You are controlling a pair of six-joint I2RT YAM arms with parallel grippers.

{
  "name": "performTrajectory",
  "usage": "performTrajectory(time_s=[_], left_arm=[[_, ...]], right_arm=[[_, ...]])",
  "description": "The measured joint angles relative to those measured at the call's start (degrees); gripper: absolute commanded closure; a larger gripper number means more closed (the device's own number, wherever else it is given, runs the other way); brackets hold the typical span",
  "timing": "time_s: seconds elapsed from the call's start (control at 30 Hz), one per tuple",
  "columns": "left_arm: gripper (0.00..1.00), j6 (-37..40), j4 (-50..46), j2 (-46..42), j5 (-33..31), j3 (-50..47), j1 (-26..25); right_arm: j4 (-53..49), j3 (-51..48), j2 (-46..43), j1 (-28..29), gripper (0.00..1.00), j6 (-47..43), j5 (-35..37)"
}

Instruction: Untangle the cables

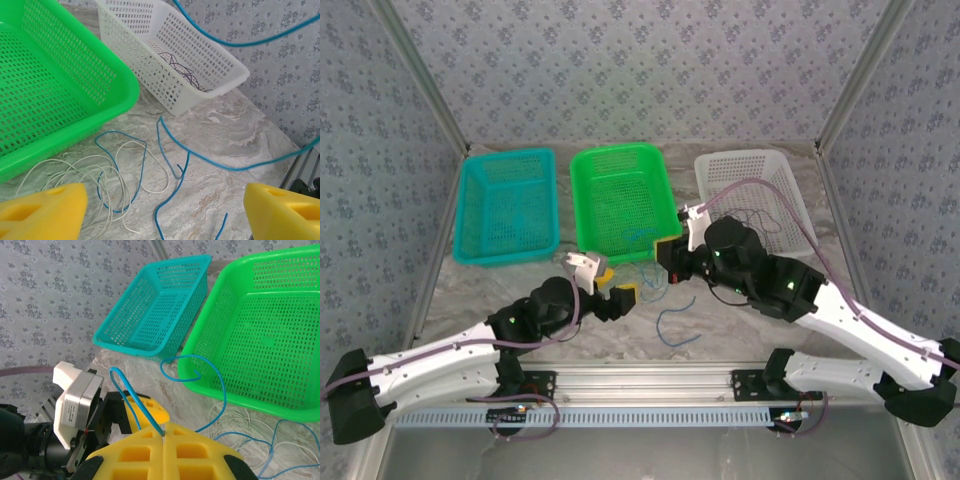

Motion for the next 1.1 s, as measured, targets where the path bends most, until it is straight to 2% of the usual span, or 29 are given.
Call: performTrajectory(time_s=[0.37,0.57,0.9,1.1], left_arm=[[0.07,-0.07,-0.44,0.00,-2.12,-0.20,0.00],[0.04,-0.72,-1.29,-0.57,-4.87,-0.48,0.00],[0.03,-0.92,-6.54,-9.03,-12.37,-2.19,0.09],[0.03,0.00,-8.28,-11.61,-14.32,-2.19,0.55]], right_arm=[[0.74,7.74,5.16,-0.57,1.00,-2.69,0.98],[1.05,11.10,9.79,-4.09,1.00,-2.89,0.92],[1.77,14.08,14.45,-5.86,1.00,-2.64,-0.92],[1.92,14.84,17.53,-7.58,1.00,-2.62,-1.01]])
